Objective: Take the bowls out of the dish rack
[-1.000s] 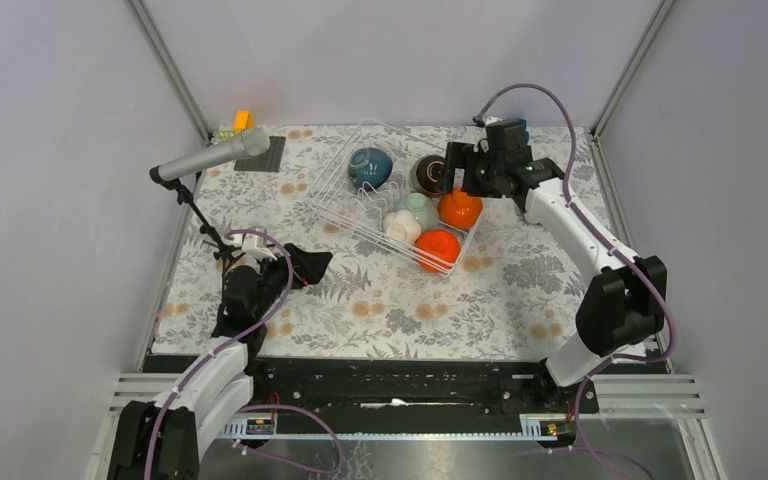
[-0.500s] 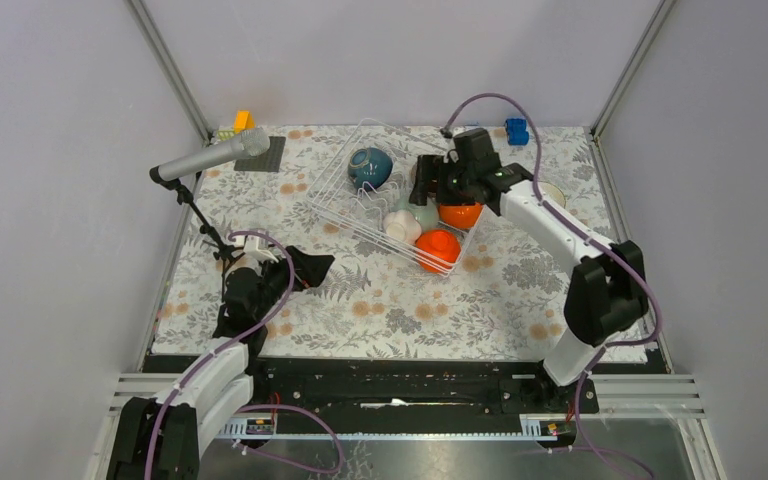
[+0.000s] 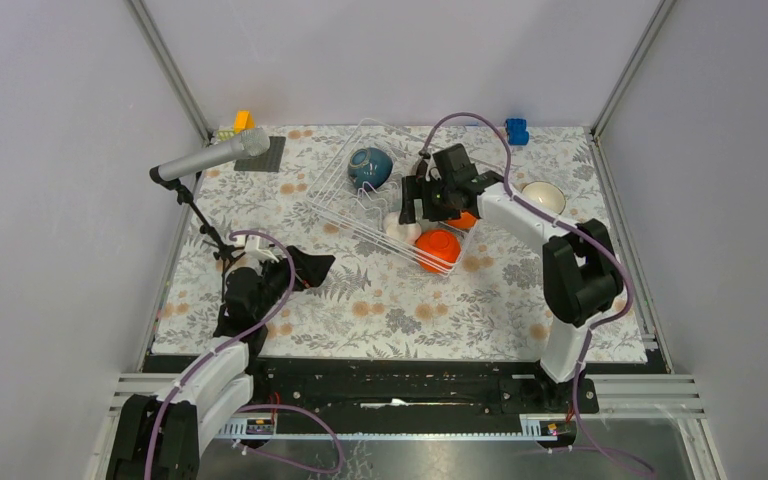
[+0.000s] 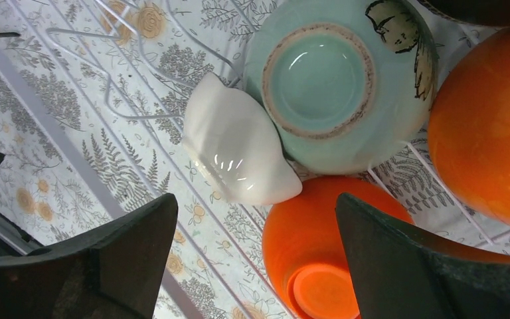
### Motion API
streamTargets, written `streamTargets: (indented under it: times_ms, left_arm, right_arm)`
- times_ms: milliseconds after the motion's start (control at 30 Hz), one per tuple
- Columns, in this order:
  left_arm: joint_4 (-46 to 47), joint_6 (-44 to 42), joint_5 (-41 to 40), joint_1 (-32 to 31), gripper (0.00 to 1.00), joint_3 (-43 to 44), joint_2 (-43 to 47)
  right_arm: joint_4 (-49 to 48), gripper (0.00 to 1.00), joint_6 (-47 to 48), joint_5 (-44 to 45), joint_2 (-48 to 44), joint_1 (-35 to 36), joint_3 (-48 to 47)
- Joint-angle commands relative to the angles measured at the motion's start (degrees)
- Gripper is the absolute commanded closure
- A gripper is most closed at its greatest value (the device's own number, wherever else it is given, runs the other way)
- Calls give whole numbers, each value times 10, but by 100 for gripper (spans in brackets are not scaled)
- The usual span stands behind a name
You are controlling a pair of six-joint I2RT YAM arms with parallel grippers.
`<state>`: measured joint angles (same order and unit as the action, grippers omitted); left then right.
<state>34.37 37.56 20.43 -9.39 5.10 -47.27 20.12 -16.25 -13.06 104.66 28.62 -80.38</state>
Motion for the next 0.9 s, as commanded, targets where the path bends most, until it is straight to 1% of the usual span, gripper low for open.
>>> streamTargets:
  times_ms: [0, 133, 233, 367, 467, 667, 867]
  left_arm:
    - [36, 1, 11, 0, 1, 0, -4]
    - [35, 1, 9, 0, 1, -1, 1]
    - [39, -1, 1, 0, 1, -4, -7]
    - [54, 8, 22, 0, 1, 1, -31]
    - [64, 12, 23, 0, 1, 1, -39]
    - [47, 7, 18, 0, 1, 1, -16]
    - [20, -2, 3, 0, 1, 1, 16]
  right_arm:
    - [-26, 5, 0, -5, 28, 1, -9]
    - [-43, 5, -9, -34, 45, 1, -3]
    - [-52, 8, -16, -54, 55, 1, -2]
    - [-72, 21, -19, -101, 48, 0, 4]
    - [-83, 32, -28, -116, 39, 0, 12]
    - [-106, 41, -35, -131, 37, 1, 26]
    - [-124, 47, -36, -162, 34, 1, 33]
